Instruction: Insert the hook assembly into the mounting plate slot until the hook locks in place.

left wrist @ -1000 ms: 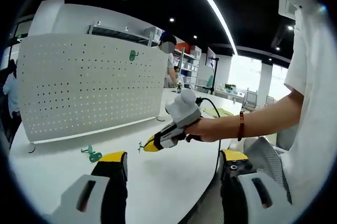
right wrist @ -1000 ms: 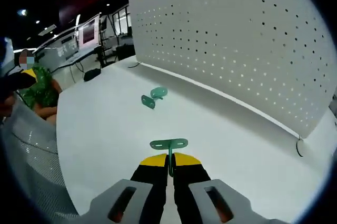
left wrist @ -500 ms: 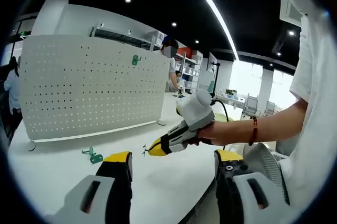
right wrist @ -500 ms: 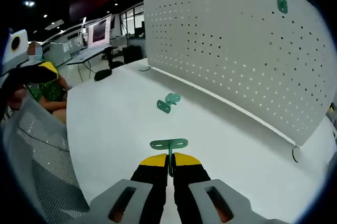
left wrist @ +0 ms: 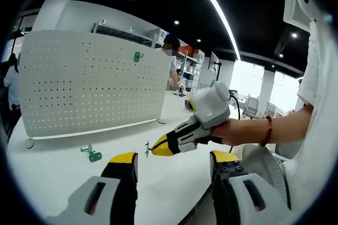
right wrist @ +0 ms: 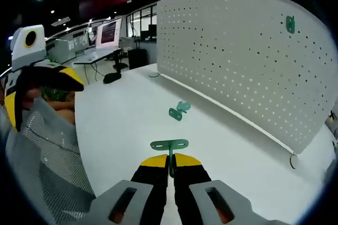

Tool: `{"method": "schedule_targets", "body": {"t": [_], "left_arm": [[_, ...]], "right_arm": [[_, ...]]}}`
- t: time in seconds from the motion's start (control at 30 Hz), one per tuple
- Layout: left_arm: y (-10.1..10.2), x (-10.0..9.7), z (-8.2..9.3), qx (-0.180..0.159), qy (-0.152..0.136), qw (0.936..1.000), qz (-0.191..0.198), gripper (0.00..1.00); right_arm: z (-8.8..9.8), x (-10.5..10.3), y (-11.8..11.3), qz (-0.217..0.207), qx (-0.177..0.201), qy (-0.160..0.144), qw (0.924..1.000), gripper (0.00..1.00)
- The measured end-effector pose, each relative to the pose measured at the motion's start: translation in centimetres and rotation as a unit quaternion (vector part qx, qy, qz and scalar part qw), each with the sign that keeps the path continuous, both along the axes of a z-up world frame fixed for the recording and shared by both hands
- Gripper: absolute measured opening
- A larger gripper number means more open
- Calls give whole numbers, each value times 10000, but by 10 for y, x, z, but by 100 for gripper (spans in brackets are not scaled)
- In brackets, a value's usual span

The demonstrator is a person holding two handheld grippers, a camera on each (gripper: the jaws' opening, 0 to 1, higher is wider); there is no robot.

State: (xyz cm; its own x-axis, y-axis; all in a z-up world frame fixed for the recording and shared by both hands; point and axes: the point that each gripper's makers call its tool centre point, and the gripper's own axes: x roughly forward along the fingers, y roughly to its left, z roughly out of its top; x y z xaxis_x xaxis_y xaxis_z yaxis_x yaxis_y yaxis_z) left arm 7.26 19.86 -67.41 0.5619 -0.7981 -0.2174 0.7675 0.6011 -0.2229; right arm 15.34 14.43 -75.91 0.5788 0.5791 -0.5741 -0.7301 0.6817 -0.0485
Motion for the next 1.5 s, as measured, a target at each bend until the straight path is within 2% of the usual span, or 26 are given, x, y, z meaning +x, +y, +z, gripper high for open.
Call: {"method": "schedule_targets", "body": {"t": [0.1,0.3,0.5,0.6,0.67,0.93,1.07,1.2,1.33,1.5], "left_arm": [[0,-2,-2,58,-25,9999,-136,57],[6,2,-7,66,3,9999,-133,56],[10,5,-12,234,-5,9995,-228,55],[14,10,-13,188,60,9997,-134,53],[16,13,-14,115,224,9997,-43,50],[17,18,-18,266,226,9994,16,42],[21,22,-27,371,462,9981,154,35],[23,22,-30,558,347,9976,202,34],[21,21,-32,621,394,9972,164,27],[14,17,-34,693,424,9967,17,21]], "right_arm": [[-1,-5,2,4,-39,13,10000,2],[5,-13,5,-41,-55,-43,10000,2],[13,-21,15,-5,-42,-144,9999,2],[20,-24,21,15,-18,-209,9998,2],[24,-26,25,42,3,-233,9997,2],[36,-33,37,206,23,-384,9990,2],[38,-39,39,354,-142,-427,9984,2],[43,-47,45,436,-87,-443,9980,2],[41,-52,49,518,-202,-479,9973,2],[41,-59,54,534,-163,-466,9974,2]]}}
